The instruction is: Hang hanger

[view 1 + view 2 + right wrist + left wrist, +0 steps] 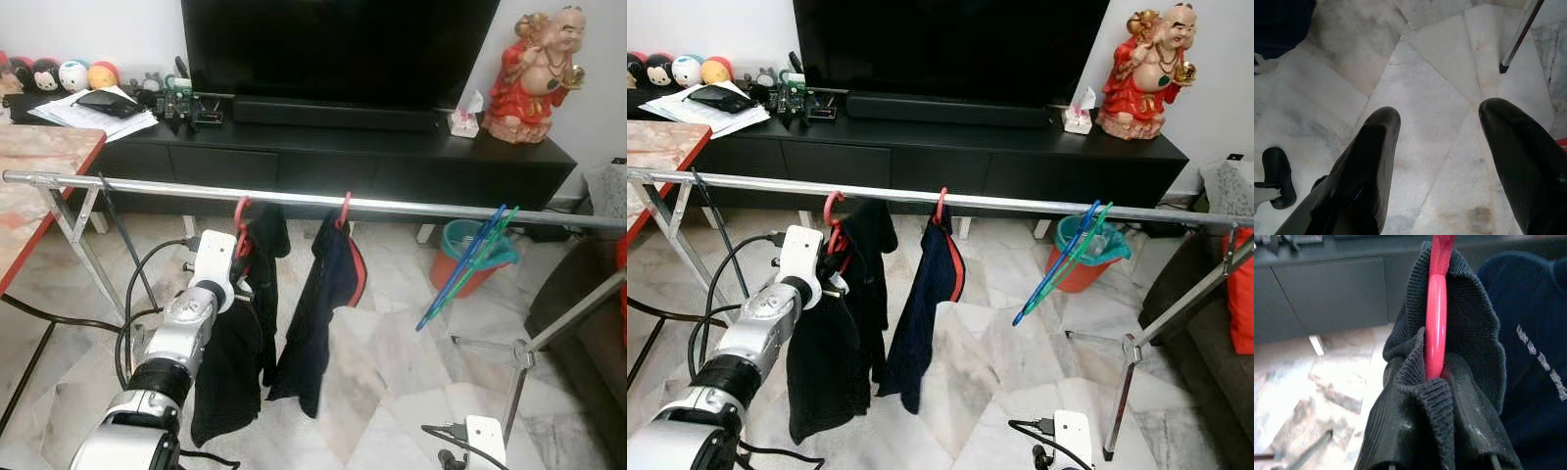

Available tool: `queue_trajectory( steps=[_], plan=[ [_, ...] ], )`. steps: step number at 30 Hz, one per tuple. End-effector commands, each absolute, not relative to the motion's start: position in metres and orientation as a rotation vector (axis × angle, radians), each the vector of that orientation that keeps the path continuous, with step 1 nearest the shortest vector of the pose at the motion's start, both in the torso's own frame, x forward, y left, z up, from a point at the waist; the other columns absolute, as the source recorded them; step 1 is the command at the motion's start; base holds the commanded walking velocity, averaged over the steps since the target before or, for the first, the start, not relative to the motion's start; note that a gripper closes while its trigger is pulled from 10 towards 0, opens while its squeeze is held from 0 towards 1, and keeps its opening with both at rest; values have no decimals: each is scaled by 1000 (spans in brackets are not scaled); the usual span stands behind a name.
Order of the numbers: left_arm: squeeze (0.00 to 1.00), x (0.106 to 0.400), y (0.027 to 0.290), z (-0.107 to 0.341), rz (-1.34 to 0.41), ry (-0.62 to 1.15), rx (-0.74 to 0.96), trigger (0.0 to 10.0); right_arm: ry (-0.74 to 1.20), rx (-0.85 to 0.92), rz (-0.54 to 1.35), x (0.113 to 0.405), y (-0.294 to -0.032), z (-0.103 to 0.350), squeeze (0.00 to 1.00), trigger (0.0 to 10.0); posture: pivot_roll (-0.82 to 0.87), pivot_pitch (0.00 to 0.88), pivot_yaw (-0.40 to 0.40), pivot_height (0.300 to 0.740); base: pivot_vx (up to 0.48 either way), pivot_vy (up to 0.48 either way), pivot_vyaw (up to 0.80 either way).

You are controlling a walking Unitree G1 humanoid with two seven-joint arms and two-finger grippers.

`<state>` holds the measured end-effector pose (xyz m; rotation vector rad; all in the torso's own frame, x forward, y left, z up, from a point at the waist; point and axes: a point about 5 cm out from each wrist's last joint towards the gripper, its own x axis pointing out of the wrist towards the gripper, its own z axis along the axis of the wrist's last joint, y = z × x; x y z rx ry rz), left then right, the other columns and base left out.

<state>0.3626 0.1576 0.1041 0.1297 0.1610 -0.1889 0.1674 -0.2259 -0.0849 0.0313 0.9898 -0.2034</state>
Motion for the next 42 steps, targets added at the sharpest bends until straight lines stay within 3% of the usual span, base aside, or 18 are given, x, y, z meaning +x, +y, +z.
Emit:
queue_trajectory(
  steps=[1,14,31,42],
  plan=[
    [0,368,152,121,-194,63,123,10000,980,31,-231,166,-231,-84,0,10000,40,0,-106,740,0,0,0],
    [0,364,158,115,-190,34,118,10000,982,22,-247,167,-231,-84,0,10000,48,0,-109,740,0,0,0],
    [0,358,158,109,-230,32,142,10000,998,2,-232,166,-230,-85,0,10000,56,0,-105,740,253,0,-79],
    [0,350,161,103,-301,55,150,10000,1000,1,-227,166,-230,-85,0,10000,59,0,-106,740,0,0,0]
  ],
)
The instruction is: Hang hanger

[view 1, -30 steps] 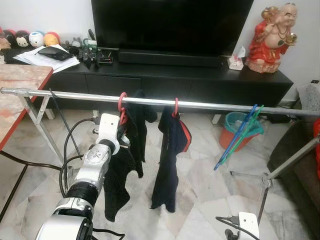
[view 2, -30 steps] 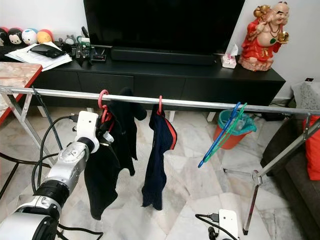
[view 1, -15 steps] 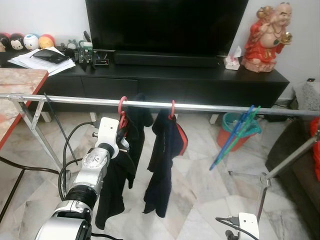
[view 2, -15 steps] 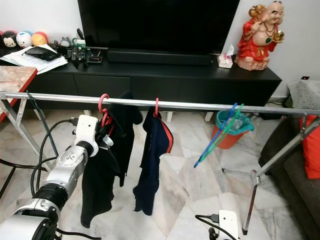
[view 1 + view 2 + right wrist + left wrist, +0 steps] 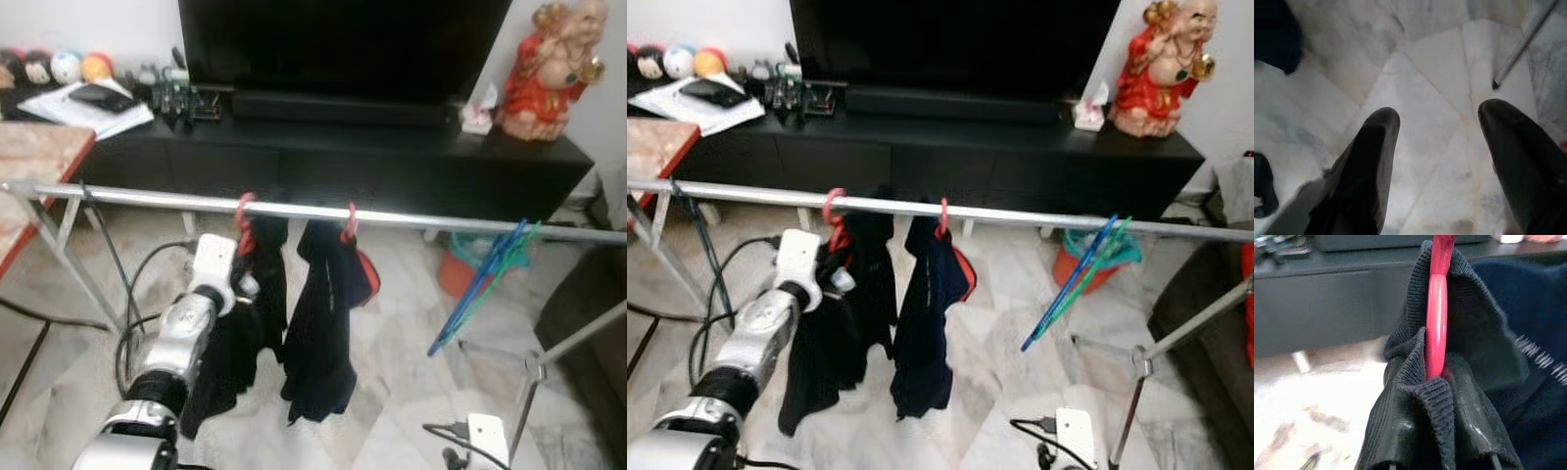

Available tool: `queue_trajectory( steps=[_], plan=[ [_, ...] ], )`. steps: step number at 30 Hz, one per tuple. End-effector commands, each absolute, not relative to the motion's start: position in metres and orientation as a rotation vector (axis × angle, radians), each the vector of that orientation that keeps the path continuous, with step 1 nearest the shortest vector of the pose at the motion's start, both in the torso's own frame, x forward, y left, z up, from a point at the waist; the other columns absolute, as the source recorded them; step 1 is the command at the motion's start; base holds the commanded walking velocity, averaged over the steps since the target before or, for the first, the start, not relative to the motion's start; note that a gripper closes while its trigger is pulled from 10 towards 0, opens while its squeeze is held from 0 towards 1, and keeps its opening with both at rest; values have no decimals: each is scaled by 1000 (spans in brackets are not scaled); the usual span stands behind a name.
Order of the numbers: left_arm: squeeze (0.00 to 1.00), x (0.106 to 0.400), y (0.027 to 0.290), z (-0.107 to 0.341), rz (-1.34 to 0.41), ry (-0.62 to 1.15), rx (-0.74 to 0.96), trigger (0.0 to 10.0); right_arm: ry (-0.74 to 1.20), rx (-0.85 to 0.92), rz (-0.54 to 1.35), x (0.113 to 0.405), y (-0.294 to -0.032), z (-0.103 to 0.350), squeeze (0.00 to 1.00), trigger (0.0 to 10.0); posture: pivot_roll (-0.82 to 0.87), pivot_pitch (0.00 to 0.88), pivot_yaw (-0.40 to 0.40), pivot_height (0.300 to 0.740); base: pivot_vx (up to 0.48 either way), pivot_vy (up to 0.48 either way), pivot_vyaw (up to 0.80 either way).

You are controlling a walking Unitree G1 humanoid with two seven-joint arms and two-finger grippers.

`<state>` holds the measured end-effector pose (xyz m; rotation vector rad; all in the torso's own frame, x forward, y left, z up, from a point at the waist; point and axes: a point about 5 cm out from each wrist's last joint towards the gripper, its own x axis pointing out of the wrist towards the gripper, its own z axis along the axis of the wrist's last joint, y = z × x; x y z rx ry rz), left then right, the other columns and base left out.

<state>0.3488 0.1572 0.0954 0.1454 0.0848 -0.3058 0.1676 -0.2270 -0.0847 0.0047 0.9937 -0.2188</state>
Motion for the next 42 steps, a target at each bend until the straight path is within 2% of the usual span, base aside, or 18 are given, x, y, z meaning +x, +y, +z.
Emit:
queue_trajectory(
  steps=[1,9,19,30,33,37,42],
  plan=[
    [0,350,162,102,-308,62,153,10000,1000,1,-226,166,-230,-85,0,10000,59,0,-106,740,0,0,0],
    [0,347,159,98,-395,113,162,10000,1002,-3,-222,165,-230,-85,0,10000,63,0,-102,740,0,0,0],
    [0,357,141,100,-431,135,160,10000,1001,10,-232,161,-226,-88,0,10000,38,0,-73,740,0,0,0],
    [0,367,132,108,-367,103,125,10000,992,25,-245,157,-228,-88,0,10000,10,0,-64,740,0,0,0],
    [0,367,134,110,-353,79,120,10000,990,24,-242,158,-228,-88,0,10000,13,0,-68,740,0,0,0],
    [0,359,150,111,-296,-3,92,10000,982,23,-241,160,-228,-87,0,10000,15,0,-71,740,0,0,0],
    [0,337,167,98,-282,-24,130,10000,980,20,-239,161,-228,-87,0,10000,24,0,-77,740,0,0,0]
  ],
)
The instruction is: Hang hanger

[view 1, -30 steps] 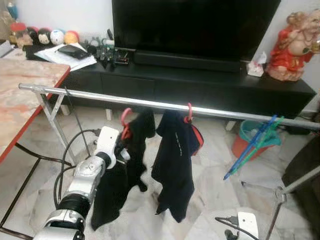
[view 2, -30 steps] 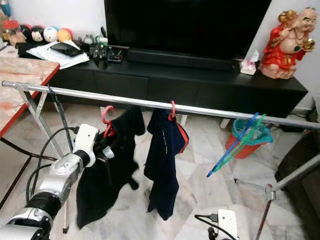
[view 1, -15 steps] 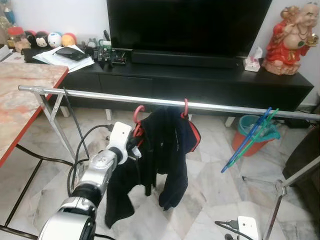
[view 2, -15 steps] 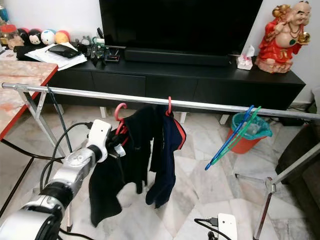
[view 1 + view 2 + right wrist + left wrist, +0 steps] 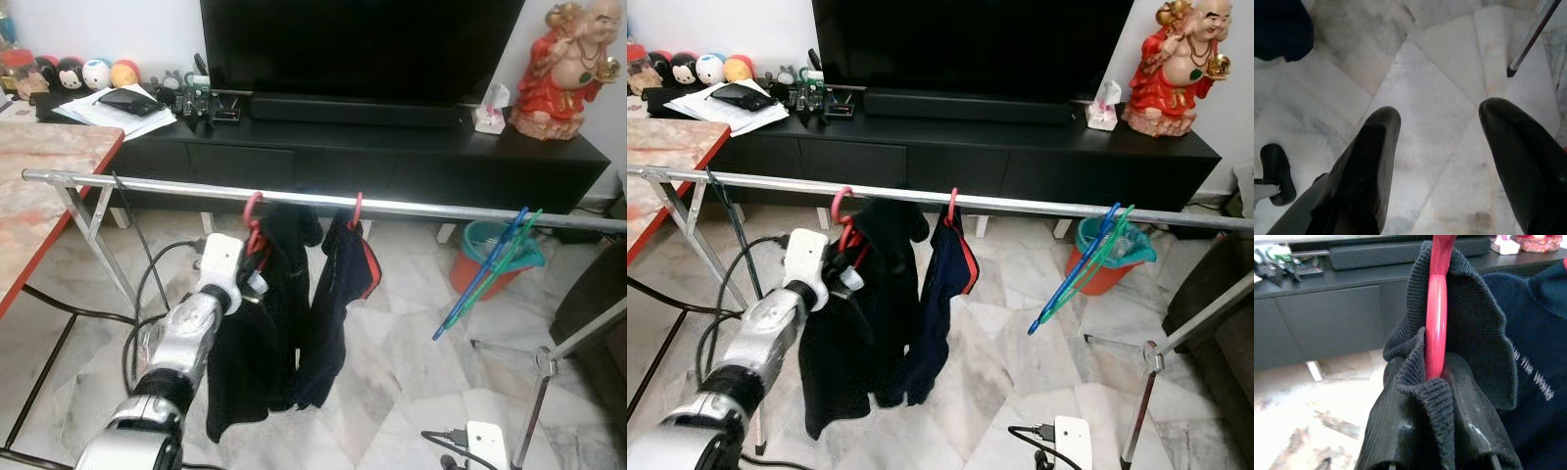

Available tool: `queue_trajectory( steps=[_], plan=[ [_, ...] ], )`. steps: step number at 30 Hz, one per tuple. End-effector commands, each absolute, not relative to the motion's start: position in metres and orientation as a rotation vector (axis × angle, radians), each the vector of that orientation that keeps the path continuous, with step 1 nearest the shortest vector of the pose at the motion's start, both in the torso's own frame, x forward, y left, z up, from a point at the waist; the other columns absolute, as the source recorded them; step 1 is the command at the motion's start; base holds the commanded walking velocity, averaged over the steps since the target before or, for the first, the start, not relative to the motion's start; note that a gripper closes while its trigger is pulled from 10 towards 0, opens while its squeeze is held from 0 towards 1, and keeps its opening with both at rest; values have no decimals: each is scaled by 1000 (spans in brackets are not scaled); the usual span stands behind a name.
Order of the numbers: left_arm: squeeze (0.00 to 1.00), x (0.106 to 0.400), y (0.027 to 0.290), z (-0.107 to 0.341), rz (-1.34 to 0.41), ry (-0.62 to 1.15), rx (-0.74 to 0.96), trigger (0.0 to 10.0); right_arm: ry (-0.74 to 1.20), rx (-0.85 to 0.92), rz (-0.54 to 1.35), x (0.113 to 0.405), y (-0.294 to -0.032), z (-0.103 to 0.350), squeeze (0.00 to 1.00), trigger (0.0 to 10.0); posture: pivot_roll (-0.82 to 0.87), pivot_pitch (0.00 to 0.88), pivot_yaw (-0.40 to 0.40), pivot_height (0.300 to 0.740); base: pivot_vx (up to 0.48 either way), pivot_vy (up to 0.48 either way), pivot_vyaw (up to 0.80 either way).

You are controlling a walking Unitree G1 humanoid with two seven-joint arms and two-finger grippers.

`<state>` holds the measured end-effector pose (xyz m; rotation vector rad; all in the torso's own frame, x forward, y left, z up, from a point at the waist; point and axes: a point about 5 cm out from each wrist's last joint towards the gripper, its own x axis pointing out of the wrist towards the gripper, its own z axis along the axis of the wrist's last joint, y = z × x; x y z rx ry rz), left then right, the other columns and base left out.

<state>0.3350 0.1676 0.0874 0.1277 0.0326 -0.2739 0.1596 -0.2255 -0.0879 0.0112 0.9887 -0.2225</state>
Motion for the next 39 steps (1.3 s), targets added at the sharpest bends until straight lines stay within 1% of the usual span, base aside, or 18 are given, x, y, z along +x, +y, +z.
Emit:
queue_trajectory(
  steps=[1,3,5,8,11,17,26,29,39],
  plan=[
    [0,324,176,94,-281,-33,138,10000,979,18,-236,162,-229,-86,0,10000,35,0,-83,740,0,0,0],
    [0,320,178,93,-281,-37,138,10000,979,17,-235,162,-229,-86,0,10000,35,0,-83,740,0,0,0],
    [0,307,184,89,-291,-38,162,10000,980,9,-228,163,-229,-86,0,10000,49,0,-91,740,0,0,0],
    [0,300,187,86,-298,-31,183,10000,981,5,-225,164,-229,-85,0,10000,50,0,-91,740,0,0,0],
    [0,290,192,79,-275,-13,195,10000,979,1,-225,165,-230,-85,0,10000,47,0,-93,740,0,0,0],
    [0,285,189,83,-238,-28,198,10000,977,-3,-228,165,-230,-84,0,10000,55,0,-101,740,0,0,0],
    [0,284,189,85,-244,-23,203,10000,981,0,-226,165,-230,-85,0,10000,72,0,-109,740,251,0,0],
    [0,283,189,85,-249,-18,204,10000,982,3,-224,165,-229,-85,0,10000,72,0,-107,740,254,0,-694],
    [0,280,190,85,-253,-4,208,10000,987,2,-210,166,-228,-85,0,10000,74,0,-105,740,0,0,-721]
  ],
)
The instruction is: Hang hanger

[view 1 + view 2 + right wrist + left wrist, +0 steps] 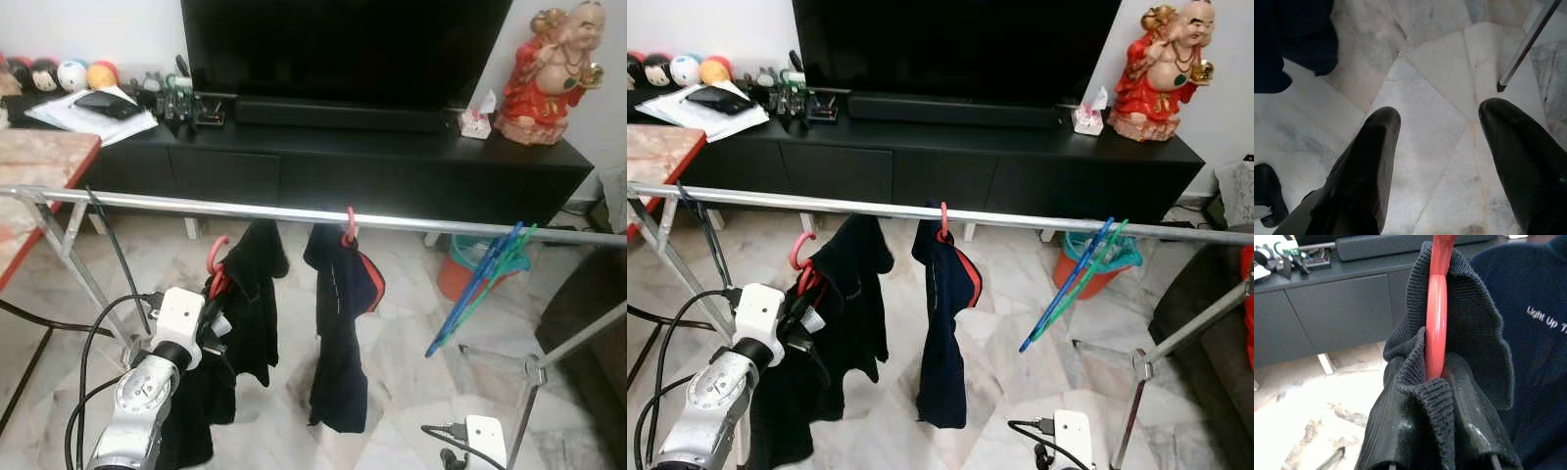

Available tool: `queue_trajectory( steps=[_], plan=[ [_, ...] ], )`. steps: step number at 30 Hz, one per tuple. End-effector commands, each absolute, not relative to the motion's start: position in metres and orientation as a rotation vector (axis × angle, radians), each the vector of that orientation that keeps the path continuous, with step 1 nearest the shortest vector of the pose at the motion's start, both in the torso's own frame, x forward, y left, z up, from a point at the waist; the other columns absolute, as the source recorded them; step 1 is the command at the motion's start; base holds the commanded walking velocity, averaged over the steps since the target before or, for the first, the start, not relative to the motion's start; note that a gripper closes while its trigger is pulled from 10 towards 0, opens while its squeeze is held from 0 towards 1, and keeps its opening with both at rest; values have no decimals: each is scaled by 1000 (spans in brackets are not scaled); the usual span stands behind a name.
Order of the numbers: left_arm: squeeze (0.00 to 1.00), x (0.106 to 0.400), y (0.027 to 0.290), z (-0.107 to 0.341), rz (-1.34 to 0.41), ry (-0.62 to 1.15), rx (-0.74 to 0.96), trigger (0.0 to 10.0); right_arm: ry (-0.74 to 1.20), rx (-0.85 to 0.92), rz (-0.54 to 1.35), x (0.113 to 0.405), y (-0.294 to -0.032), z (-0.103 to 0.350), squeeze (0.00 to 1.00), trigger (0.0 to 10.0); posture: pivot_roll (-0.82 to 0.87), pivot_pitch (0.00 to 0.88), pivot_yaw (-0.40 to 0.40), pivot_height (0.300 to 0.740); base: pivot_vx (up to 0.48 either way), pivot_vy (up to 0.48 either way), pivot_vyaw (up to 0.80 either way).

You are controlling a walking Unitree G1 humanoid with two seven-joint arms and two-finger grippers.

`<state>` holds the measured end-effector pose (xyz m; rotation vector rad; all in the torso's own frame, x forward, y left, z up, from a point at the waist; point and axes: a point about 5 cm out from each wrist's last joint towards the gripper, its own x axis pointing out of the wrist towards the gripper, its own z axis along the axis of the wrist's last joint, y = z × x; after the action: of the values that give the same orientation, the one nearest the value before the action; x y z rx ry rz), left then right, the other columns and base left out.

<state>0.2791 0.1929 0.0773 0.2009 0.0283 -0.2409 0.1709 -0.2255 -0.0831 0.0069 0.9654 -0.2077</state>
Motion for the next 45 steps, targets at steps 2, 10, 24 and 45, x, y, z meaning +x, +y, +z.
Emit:
queue_trajectory(
  steps=[2,10,24,45],
  plan=[
    [0,279,190,85,-253,-2,208,10000,987,2,-207,166,-228,-85,0,10000,77,0,-106,740,0,0,-706],
    [0,276,191,84,-263,14,209,10000,989,5,-197,166,-228,-85,0,10000,78,0,-108,740,0,0,-670],
    [0,277,186,84,-265,25,182,10000,988,3,-192,166,-229,-85,0,10000,78,0,-109,740,0,29,-650],
    [0,278,179,89,-291,21,185,10000,961,27,-212,168,-228,-84,0,10000,85,0,-108,740,0,96,-194]
  ],
)
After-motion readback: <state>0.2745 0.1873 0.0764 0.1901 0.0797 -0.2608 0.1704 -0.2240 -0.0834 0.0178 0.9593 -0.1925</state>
